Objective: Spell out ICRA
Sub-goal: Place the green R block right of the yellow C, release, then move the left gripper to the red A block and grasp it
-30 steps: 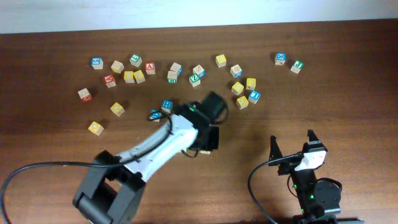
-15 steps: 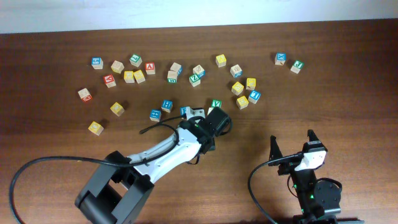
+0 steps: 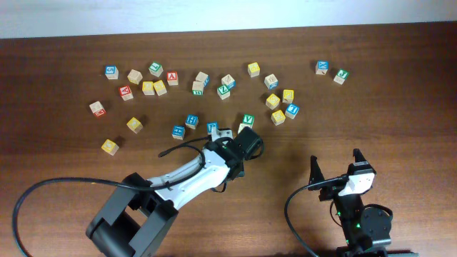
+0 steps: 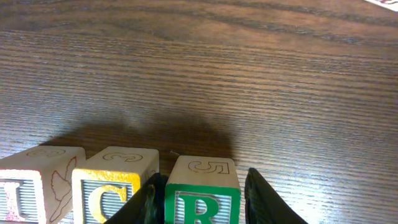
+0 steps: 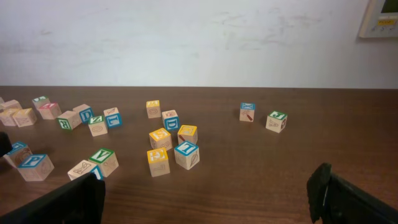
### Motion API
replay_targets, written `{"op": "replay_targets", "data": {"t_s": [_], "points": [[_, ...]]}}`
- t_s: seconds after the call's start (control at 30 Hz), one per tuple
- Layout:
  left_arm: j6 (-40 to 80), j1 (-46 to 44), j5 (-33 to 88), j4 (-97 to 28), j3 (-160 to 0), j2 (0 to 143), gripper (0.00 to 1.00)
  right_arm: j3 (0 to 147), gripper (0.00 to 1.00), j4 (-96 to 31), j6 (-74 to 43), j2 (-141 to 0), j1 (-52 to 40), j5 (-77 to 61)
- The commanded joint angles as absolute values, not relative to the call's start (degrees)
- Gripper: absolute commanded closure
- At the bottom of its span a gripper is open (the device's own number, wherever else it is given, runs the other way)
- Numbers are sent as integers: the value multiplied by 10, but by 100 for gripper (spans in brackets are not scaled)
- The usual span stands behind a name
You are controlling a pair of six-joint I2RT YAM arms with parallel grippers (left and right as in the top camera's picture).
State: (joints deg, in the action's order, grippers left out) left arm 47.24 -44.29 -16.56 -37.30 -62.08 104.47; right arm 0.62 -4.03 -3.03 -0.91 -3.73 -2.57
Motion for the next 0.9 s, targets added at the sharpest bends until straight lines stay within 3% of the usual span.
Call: {"op": "replay_targets", "data": {"t_s": [0.0,0.27,0.4,0.43,0.47,0.5,0.6,0.63,0.73,0.87], "points": [[468,-440,-176,-390,-644,1041,67,3,2,-43,-32,-5,-34,-23],[464,-435,-179,-415,-723,1038,66,3,1,-43,-32,-5,-34,-23],[402,-376,-207,-427,-794,1008,64,3,2,-43,-32,-5,-34,-23],[385,-358,-217,-427,-815,1004,63,3,2,-43,-32,-5,-34,-23],[359,-328,-219,-423,-851,1001,51,3,2,-43,-32,-5,-34,-23],[305,-286,-197,-408,-894,1002,47,3,2,-43,-32,-5,-34,-23],[182,-144,11,-392,-1035,1019,48,3,2,-43,-32,-5,-34,-23],[162,-111,28,-392,-1071,1038,47,3,2,-43,-32,-5,-34,-23],[79,-84,18,-367,-1084,1098,32,3,2,-43,-32,-5,-34,-23],[65,-86,2,-320,-1084,1213,31,3,2,-43,-32,-5,-34,-23]]}}
